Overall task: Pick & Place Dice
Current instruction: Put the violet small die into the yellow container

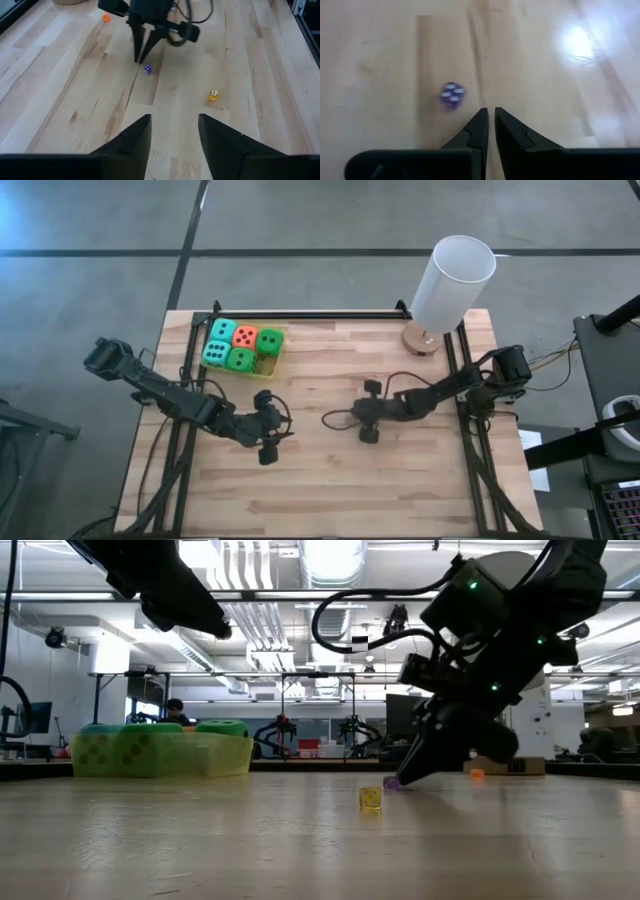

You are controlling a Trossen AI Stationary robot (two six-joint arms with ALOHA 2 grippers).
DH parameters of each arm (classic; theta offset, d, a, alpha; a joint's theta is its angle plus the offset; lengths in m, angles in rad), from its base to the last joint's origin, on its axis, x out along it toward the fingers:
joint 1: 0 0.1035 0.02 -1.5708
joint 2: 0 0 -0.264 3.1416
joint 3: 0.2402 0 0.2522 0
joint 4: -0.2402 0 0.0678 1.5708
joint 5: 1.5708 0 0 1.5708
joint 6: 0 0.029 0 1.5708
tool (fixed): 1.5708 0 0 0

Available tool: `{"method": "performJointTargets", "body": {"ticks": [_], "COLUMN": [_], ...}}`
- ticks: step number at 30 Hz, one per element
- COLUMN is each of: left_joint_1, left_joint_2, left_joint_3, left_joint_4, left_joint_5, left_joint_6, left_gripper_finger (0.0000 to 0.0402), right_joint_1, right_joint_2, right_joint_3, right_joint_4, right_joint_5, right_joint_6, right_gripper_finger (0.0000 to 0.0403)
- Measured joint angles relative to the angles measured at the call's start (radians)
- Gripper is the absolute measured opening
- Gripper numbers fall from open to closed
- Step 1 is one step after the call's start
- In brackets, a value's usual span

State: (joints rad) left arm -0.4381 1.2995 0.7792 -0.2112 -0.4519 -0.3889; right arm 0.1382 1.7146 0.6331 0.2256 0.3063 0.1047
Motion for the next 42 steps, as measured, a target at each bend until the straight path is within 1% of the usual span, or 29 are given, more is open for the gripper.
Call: {"method": "performJointTargets", "body": {"ticks": [4,6,10,15,19,24,31,42], "left_joint_1": [0.000,0.000,0.000,0.001,0.001,0.001,0.001,0.001], "left_joint_2": [0.000,0.000,0.000,0.000,0.000,0.000,0.000,0.000], "left_joint_3": [0.000,0.000,0.000,0.000,0.000,0.000,0.000,0.000], "left_joint_4": [0.000,0.000,0.000,-0.001,-0.001,0.000,-0.002,-0.002], "left_joint_5": [0.000,0.000,0.000,0.000,0.000,0.000,0.000,0.000], "left_joint_6": [0.000,0.000,0.000,0.000,0.000,0.000,0.000,0.000], "left_gripper_finger": [0.0176,0.0179,0.0184,0.0190,0.0194,0.0198,0.0190,0.0168], "right_joint_1": [-0.023,-0.022,-0.009,0.016,0.027,0.027,0.025,0.024], "right_joint_2": [0.002,0.001,-0.001,0.002,0.012,0.072,0.169,0.270], "right_joint_3": [0.000,0.000,0.000,0.000,-0.001,0.002,0.095,0.247], "right_joint_4": [0.004,0.000,-0.004,0.003,0.051,0.146,0.164,0.149], "right_joint_5": [0.000,-0.016,-0.043,-0.050,-0.053,-0.049,-0.037,-0.041], "right_joint_6": [-0.005,-0.007,0.021,0.063,0.076,0.075,0.043,-0.056], "right_gripper_finger": [0.0028,0.0028,0.0028,0.0028,0.0028,0.0028,0.0028,0.0028]}}
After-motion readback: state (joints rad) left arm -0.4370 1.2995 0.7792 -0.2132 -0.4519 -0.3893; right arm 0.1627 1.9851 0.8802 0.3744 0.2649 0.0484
